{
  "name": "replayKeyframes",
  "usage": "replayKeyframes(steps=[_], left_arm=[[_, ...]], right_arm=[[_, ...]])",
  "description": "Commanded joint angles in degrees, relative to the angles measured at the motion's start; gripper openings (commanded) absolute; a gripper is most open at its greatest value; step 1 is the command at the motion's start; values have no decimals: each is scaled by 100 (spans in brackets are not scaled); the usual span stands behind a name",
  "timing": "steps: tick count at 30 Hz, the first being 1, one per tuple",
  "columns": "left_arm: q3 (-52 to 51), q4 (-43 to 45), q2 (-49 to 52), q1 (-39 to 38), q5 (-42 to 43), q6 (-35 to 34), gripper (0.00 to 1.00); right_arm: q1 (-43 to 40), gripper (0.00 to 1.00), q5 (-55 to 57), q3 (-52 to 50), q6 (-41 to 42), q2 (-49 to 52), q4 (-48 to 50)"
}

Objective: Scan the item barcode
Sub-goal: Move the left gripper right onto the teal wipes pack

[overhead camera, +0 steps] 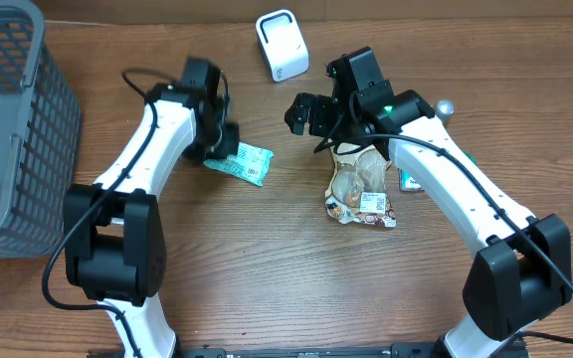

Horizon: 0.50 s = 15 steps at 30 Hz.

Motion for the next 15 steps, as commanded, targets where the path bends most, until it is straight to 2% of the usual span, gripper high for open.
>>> replayKeyframes(steps=[1,3,7,15], left_arm=[[76,498,13,33,-1019,127,4],[-42,973,46,31,-1073,125,4],[-306,1845,208,24,-323,127,4],[-315,2120,922,26,-118,127,4]], right_arm=[[-7,100,-35,28,13,-109,37],[-7,100,-35,28,13,-109,37],[-7,100,-35,28,13,-109,37],[-7,100,-35,28,13,-109,37]])
